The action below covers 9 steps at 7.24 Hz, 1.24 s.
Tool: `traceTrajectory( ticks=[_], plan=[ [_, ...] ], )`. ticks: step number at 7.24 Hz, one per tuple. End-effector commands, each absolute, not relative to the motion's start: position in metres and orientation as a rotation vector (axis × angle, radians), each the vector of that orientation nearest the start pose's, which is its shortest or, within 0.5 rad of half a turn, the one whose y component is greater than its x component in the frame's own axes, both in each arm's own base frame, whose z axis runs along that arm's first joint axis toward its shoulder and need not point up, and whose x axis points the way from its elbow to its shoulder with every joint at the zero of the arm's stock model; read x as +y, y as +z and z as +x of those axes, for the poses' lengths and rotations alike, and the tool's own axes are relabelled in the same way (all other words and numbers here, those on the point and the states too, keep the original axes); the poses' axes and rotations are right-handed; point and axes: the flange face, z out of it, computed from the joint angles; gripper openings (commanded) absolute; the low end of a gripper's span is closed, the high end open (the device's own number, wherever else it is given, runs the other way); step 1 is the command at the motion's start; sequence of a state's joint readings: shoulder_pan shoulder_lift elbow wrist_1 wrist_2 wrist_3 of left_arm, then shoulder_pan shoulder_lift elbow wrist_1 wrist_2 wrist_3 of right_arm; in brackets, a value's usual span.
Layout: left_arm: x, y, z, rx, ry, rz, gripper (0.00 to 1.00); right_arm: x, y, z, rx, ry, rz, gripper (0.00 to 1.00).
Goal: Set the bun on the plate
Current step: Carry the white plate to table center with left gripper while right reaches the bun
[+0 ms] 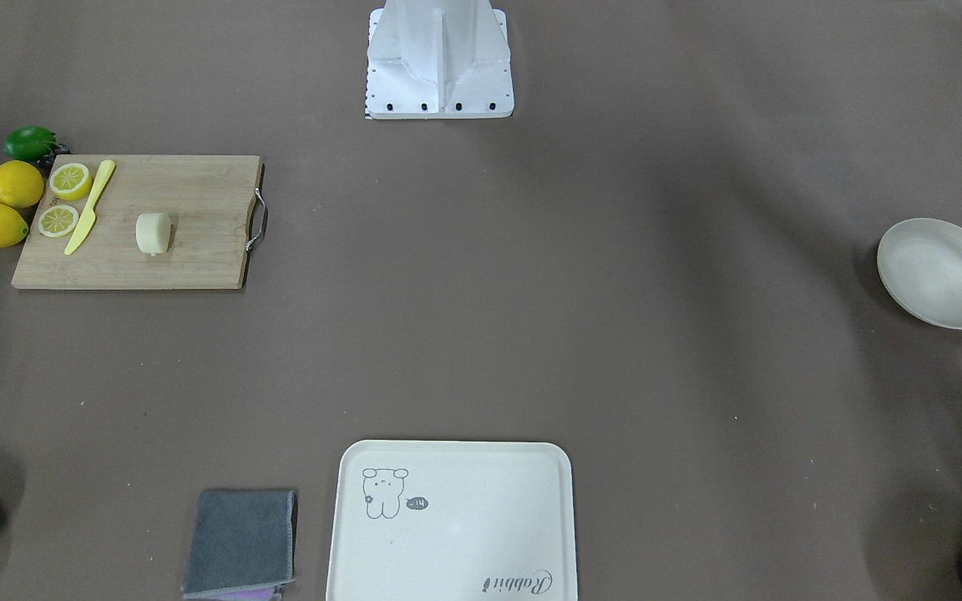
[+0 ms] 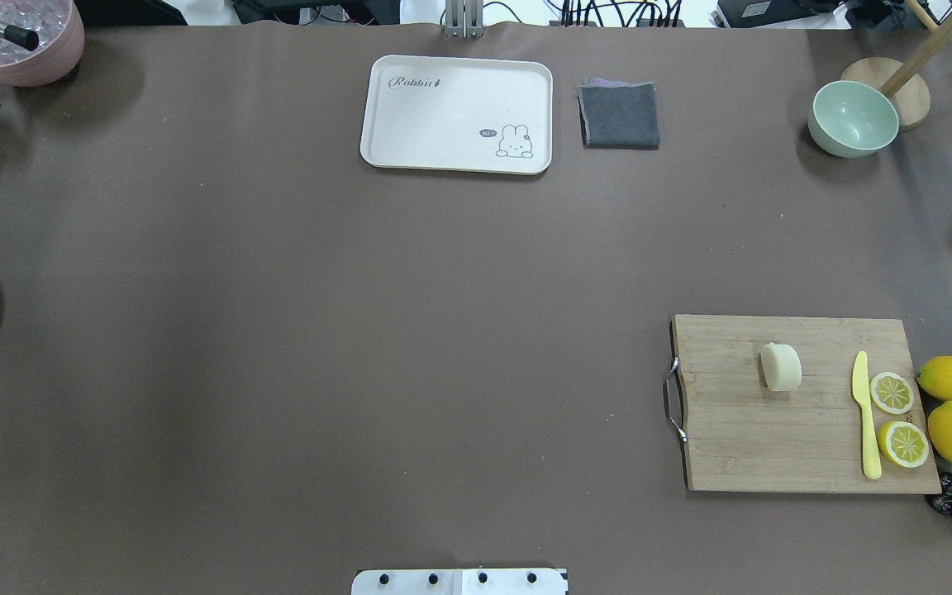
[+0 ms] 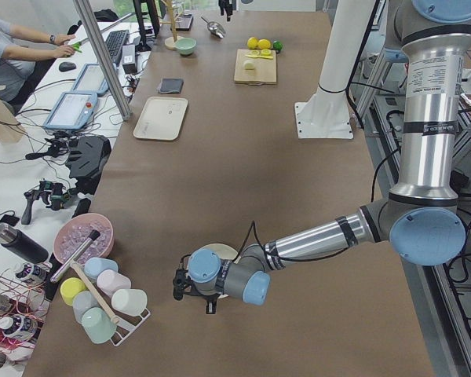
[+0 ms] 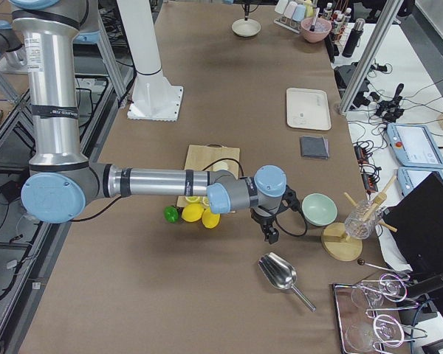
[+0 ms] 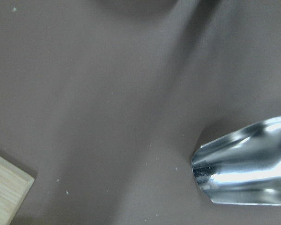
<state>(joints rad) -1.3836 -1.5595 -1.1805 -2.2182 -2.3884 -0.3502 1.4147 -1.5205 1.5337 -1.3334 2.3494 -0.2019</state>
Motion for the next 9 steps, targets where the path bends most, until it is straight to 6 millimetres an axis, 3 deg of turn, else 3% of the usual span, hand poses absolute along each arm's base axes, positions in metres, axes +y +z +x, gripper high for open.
traceTrajectory(
  ticks=[1,2,3,5,7,8,9],
  plan=[
    [-0.496,0.694,0.037,0.959,-0.239,0.003,0.00,-0.576,0.547,-0.072,-0.806,-0.358,0.279,1.00],
    [-0.504,0.642,0.058,1.008,-0.300,-0.018,0.00,-0.583,0.516,-0.110,-0.833,-0.324,0.260,1.00],
    [-0.504,0.595,0.084,1.046,-0.329,-0.034,0.00,-0.572,0.487,-0.141,-0.864,-0.291,0.240,1.00],
    [-0.504,0.490,0.170,1.112,-0.357,-0.079,0.00,-0.532,0.442,-0.194,-0.921,-0.232,0.182,1.00],
    [-0.500,0.408,0.286,1.131,-0.377,-0.082,0.00,-0.483,0.445,-0.228,-0.920,-0.201,0.096,1.00],
    [-0.496,0.370,0.341,1.136,-0.400,-0.087,0.00,-0.454,0.453,-0.241,-0.892,-0.200,0.069,1.00],
    [-0.484,0.336,0.394,1.122,-0.438,-0.084,0.00,-0.438,0.475,-0.251,-0.866,-0.218,0.075,0.99]
  ],
)
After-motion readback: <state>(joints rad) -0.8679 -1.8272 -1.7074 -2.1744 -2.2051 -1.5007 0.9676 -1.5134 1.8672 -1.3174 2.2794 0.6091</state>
